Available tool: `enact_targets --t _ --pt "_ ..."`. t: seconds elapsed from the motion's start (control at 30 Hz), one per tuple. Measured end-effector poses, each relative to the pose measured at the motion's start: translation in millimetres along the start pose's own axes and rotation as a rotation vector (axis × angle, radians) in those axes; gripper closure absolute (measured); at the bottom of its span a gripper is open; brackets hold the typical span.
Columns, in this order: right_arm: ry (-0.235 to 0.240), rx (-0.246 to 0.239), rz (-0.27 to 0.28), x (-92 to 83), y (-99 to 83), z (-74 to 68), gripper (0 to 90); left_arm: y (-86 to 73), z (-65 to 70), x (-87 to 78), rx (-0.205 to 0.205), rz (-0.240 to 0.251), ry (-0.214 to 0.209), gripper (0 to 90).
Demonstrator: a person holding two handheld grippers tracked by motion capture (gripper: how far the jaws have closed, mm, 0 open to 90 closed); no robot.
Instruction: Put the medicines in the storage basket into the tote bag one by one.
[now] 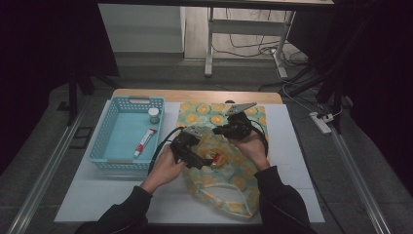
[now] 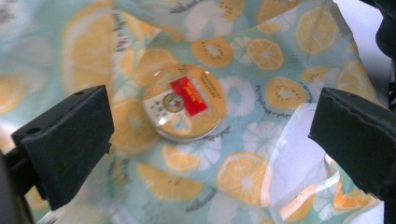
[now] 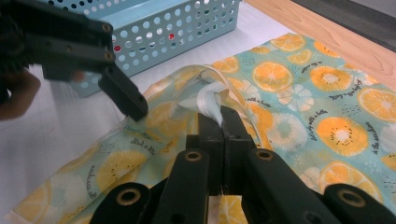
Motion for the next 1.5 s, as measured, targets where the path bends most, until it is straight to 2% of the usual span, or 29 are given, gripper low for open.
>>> enact_targets --t 0.17,0.33,0.47,0.6,0.87,1.13,1.27,1.5 --pt "0.0 0.001 -0.004 1.1 -0.6 -0.2 89.4 -6.3 -14.9 -12.8 -0.025 0.004 -0.009 0.0" --pt "0.001 0.004 -0.003 0.7 -0.8 0.1 89.4 -11.6 -29.8 -28.7 -0.043 0.052 0.017 0.0" --pt "0.002 0.004 -0.007 2.3 -1.5 0.3 89.4 -17.5 -42.9 -41.7 -0.086 0.035 0.051 0.1" --pt "0.001 0.0 -0.004 1.3 -0.6 -0.3 89.4 -24.8 -59.4 -53.8 -0.088 0.024 0.113 0.3" --pt "0.001 0.0 -0.002 0.2 -0.4 0.1 89.4 -38.9 -94.9 -77.4 -0.121 0.015 0.224 0.2" --pt "0.0 0.002 -0.007 0.8 -1.2 0.3 89.4 -59.9 -128.7 -85.6 -0.182 -0.022 0.296 0.1" --pt "-0.001 0.001 -0.005 0.4 -1.1 0.5 89.3 -67.7 -143.6 -87.2 -0.229 -0.038 0.309 0.1" --pt "-0.001 -0.002 -0.003 -0.1 -1.0 0.4 89.4 -78.3 -159.3 -81.0 -0.228 -0.093 0.355 0.1"
Point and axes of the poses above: each handheld gripper's, and its own axes: x roughly forward along the jaws, y roughly out of its top, z roughly to its right, the point moved 7 cm from there along x, roughly forward along the jaws, and after that the axes turned 15 degrees about y, right-handed, at the moved point
